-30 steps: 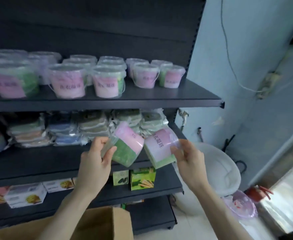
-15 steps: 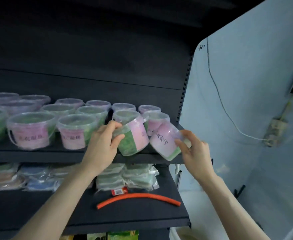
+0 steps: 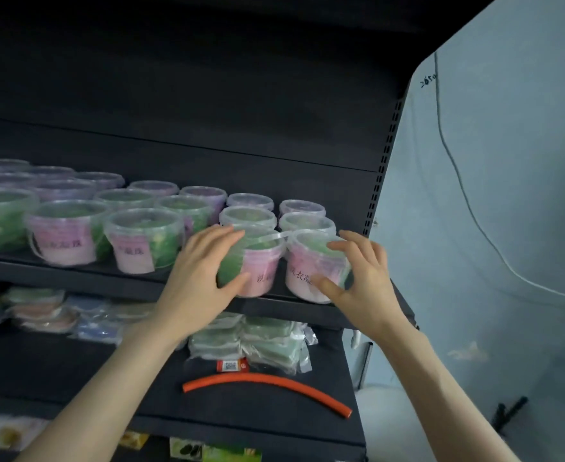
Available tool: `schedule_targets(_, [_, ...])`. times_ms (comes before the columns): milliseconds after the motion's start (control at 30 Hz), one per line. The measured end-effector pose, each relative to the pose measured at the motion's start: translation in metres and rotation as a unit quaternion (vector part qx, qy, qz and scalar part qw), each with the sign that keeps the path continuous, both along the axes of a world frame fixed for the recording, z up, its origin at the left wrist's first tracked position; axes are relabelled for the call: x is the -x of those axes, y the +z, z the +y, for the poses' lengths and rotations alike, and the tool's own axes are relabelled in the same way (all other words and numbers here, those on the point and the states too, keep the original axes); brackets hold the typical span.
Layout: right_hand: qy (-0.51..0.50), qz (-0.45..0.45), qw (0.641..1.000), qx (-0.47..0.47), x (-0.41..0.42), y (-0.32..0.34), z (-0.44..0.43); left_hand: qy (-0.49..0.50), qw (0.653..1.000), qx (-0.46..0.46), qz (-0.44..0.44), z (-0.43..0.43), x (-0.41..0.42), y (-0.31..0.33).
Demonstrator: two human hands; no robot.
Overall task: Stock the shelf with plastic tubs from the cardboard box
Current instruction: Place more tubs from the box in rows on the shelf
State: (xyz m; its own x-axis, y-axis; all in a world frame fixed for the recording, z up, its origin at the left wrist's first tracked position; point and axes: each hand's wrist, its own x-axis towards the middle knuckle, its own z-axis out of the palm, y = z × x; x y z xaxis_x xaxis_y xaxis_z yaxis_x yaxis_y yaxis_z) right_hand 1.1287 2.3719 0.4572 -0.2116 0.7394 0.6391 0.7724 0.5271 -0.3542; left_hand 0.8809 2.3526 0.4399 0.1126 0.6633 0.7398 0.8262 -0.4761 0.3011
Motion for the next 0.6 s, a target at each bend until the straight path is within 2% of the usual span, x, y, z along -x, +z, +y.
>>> schedule_targets(67, [-0.016,-0.006,0.999,-0.041,0.011,0.002,0.000,0.017,0.999,-0.027,0.035,-0.004,-0.020,0.002])
schedule_targets(167, [-0.056,-0.045,0.997,-0.028,0.019,0.000,0.008,0.046,0.998,-0.011,0.052,-0.003,-0.036,0.004])
schedule_targets(300, [-0.022,0.023,0.999,-0.014,0.011,-0.005,0.010,0.034,0.998,-0.030,0.035,0.001,-0.023,0.001])
schedule_targets(500, [-0.008,0.080,0.996,0.035,0.016,-0.003,0.008,-0.031,0.998,0.055,-0.001,0.007,0.008,0.006])
schedule_targets(600, [-0.015,0.130,0.991,0.039,0.027,-0.003,0.006,-0.039,0.997,0.063,-0.008,0.015,0.014,0.011])
